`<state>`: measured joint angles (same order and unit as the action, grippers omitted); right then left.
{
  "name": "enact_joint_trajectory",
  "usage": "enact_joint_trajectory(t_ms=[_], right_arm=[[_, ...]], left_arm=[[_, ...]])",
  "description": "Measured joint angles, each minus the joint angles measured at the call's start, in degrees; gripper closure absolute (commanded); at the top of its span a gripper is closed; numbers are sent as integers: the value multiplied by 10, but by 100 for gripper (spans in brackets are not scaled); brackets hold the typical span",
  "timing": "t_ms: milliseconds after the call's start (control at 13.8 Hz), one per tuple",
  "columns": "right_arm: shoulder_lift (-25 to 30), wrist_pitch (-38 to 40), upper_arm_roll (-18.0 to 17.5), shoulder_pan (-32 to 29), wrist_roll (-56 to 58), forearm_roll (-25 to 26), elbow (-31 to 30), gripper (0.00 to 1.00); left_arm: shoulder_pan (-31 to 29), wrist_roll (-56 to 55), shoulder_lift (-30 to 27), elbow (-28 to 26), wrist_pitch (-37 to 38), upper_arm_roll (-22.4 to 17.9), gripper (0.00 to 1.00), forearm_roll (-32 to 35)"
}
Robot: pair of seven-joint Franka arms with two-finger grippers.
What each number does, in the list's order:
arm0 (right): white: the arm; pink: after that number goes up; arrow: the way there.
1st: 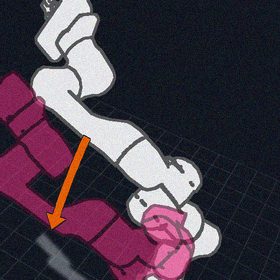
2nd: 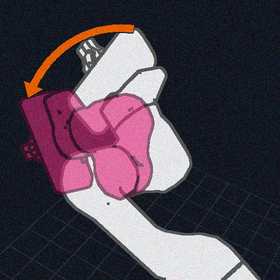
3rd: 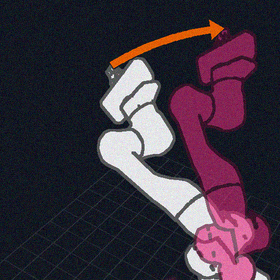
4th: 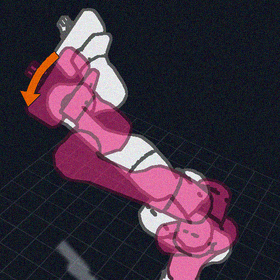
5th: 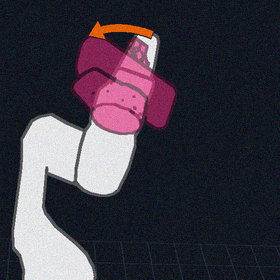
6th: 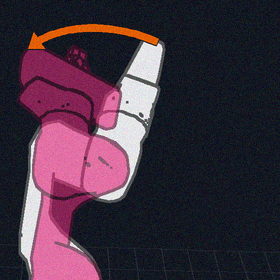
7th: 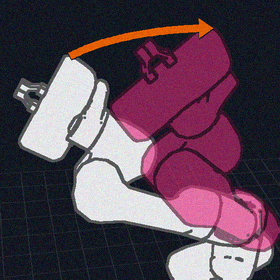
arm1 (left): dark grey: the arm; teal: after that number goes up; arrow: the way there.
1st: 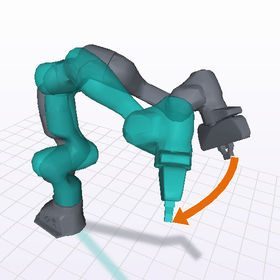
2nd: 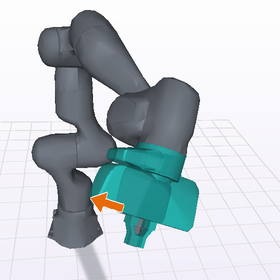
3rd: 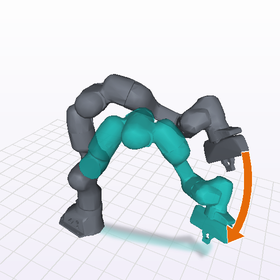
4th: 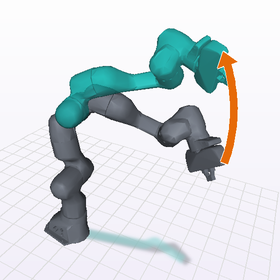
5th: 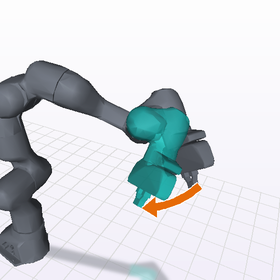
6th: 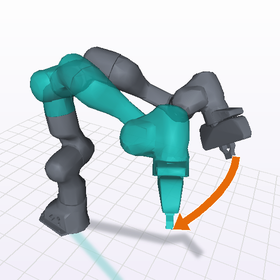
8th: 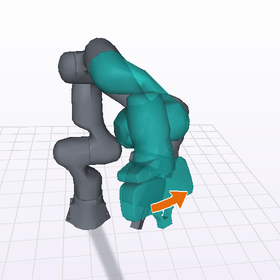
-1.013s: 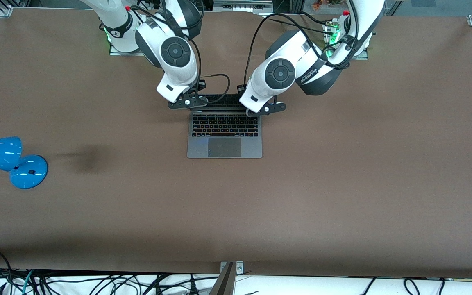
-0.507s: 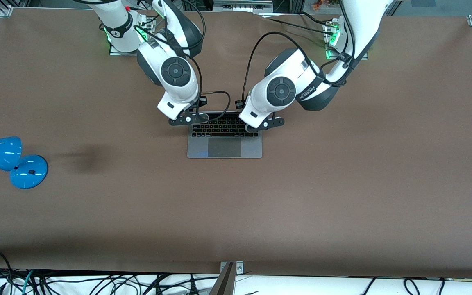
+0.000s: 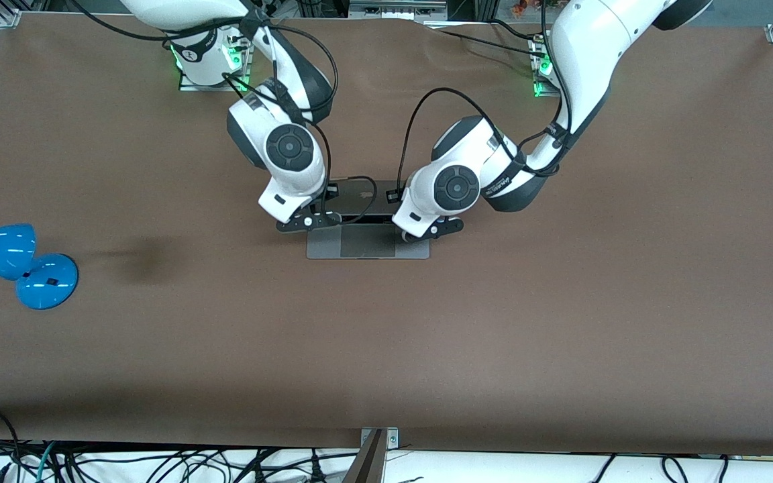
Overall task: Close laptop with both arms from behind
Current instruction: 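Push the screen down with both grippers onto the keyboard, then lift both grippers off the closed laptop and draw them apart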
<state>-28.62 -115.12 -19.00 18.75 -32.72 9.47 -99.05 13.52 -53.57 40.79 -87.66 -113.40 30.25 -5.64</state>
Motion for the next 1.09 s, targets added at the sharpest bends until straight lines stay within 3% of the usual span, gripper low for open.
enact_joint_trajectory(t_ms=[434, 1086], right_arm=[[-72, -55, 24, 0, 0, 10, 47, 100], [-135, -136, 35, 0, 1, 34, 54, 100]], left_arm=[[1, 0, 44, 4, -52, -13, 100, 36], [5, 0, 93, 17, -94, -23, 100, 62]])
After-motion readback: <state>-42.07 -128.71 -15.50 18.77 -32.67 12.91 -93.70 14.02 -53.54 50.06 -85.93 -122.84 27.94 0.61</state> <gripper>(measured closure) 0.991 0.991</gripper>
